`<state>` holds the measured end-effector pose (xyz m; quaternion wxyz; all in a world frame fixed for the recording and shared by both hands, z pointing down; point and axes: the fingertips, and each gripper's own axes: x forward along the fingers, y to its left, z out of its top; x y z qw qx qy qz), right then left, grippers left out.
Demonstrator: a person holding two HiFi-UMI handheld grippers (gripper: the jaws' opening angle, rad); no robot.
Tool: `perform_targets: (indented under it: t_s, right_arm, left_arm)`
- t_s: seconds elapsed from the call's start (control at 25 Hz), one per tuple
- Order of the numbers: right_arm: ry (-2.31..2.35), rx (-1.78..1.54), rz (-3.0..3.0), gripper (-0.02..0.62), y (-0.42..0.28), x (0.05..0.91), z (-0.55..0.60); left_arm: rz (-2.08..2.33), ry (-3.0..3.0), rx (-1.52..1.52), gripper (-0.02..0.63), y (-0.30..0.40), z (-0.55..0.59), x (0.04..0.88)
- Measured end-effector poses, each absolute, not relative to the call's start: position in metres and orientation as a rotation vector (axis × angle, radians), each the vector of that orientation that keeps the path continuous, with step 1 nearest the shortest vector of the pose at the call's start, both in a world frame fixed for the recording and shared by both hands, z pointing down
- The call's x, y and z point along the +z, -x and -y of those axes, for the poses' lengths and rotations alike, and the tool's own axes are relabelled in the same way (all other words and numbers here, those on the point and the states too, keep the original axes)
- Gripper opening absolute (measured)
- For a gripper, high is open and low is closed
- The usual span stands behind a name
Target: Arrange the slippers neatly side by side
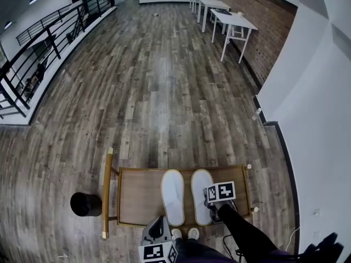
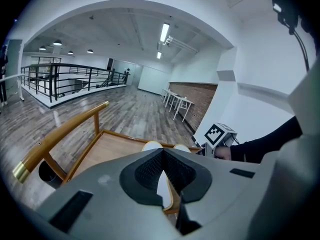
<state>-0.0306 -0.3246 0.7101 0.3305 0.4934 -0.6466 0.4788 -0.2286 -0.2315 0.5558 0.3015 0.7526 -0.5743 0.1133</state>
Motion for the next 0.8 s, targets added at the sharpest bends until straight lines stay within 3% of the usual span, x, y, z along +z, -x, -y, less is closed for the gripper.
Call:
perform_targets:
  t_s: [0.8]
  right_arm:
    - [-1.274, 1.334, 1.645, 0.020, 0.058, 0.724, 0.329]
  left_arm:
    - [1.559, -1.970, 0.283, 0.000, 0.240, 0.233, 0.558]
